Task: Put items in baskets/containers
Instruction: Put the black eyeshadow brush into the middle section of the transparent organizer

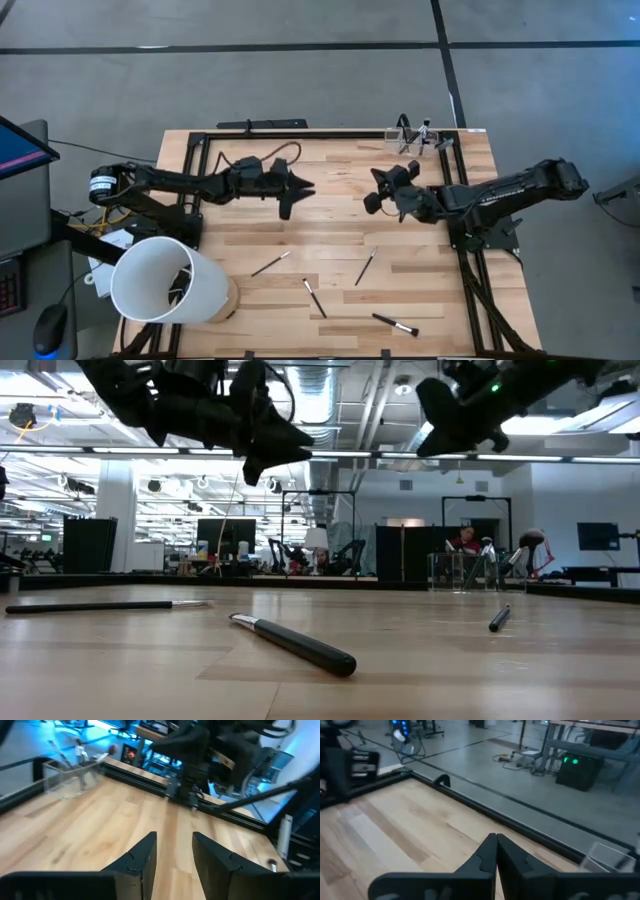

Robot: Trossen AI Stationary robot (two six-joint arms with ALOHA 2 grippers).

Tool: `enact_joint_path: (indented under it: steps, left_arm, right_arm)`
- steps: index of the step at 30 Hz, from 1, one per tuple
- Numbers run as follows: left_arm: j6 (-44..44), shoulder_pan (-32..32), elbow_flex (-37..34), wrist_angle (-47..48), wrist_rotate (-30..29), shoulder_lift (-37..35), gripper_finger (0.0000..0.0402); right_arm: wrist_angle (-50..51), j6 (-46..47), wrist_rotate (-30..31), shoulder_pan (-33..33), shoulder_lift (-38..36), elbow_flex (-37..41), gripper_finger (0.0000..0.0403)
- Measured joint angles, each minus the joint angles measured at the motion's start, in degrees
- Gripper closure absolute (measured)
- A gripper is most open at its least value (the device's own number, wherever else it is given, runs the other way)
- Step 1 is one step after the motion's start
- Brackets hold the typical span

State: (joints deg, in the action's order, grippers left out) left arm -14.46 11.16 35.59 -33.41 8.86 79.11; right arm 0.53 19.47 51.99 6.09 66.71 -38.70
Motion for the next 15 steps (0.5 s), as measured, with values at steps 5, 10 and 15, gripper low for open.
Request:
enact_joint_path:
  steps: [5, 10, 15]
  left_arm:
    - [-0.9, 3.2, 0.0, 2.3, 4.2, 0.0, 0.0279]
    - [-0.9, 3.8, 0.0, 3.0, 4.9, 0.0, 0.0279]
    - [-0.9, 3.5, 0.0, 3.1, 4.9, 0.0, 0.0279]
  right_arm:
    - [-2.1, -2.0, -4.7, -3.9, 0.1, 0.0, 0.0403]
    - [-1.2, -3.0, -9.1, -6.0, 0.1, 0.0, 0.0403]
    - [-0.8, -3.0, -10.9, -5.6, 0.1, 0.0, 0.0403]
